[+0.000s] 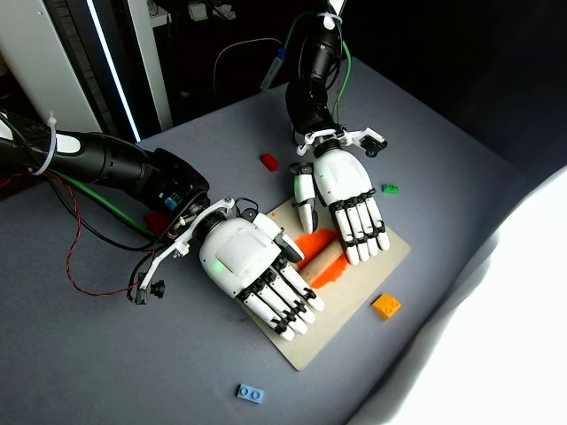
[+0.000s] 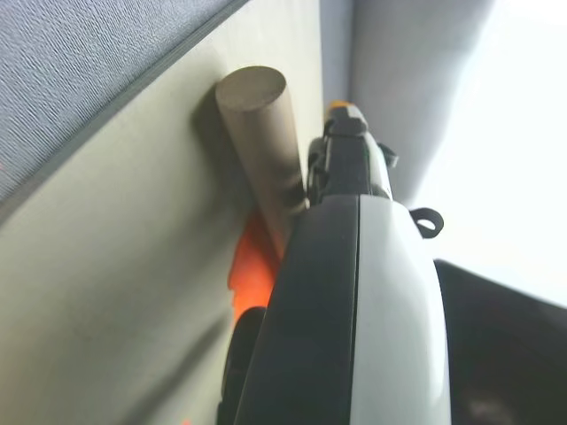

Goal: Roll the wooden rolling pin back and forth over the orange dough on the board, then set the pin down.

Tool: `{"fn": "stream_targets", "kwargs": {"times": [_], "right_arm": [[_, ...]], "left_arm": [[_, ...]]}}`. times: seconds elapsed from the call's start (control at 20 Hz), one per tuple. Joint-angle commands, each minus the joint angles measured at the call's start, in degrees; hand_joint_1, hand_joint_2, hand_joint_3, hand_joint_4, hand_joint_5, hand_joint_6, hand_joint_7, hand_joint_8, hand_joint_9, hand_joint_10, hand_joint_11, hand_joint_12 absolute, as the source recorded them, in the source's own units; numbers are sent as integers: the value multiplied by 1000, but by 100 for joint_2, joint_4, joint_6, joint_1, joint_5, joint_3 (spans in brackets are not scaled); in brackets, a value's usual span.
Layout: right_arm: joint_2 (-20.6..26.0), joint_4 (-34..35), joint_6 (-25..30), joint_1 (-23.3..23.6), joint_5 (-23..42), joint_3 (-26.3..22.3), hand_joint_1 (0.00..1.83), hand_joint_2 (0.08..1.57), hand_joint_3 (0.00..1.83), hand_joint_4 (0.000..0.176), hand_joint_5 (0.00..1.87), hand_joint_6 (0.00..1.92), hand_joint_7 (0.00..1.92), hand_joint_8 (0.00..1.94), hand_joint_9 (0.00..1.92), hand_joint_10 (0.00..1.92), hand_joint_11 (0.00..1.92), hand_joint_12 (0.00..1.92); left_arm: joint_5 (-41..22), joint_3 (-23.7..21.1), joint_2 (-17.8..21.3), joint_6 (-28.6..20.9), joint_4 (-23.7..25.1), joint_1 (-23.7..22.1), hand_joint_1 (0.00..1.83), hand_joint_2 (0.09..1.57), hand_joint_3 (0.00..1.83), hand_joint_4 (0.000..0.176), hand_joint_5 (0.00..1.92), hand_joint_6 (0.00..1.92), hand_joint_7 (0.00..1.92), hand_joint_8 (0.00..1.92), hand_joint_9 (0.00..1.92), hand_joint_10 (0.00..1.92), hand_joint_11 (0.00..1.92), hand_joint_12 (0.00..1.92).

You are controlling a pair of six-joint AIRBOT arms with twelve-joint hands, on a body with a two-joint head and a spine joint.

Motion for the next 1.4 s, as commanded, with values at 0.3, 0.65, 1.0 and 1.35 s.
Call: {"fn": "stream_targets", "kwargs": {"times": [0.3,0.65,1.0,1.35], "right_arm": [[42,-403,-55,-74,572,-92,0,1571,34,0,344,4,369,3,297,5,0,758],[45,-404,-130,-108,672,-184,0,1571,43,0,333,1,358,2,284,3,0,704],[44,-408,-225,-157,803,-306,0,1571,53,0,352,7,374,5,291,6,0,726],[56,-429,-330,-250,897,-468,0,1571,46,0,346,3,374,3,294,4,0,699]], "left_arm": [[-176,-126,117,31,231,79,0,1570,19,0,184,1,181,1,126,1,0,131],[-172,-263,235,-8,373,85,0,1571,14,0,200,5,201,2,136,4,0,152],[-169,-338,290,-22,569,77,0,1571,20,0,170,0,171,0,120,0,0,145],[-169,-441,398,43,680,75,0,1571,18,0,153,1,159,1,119,1,0,126]]}}
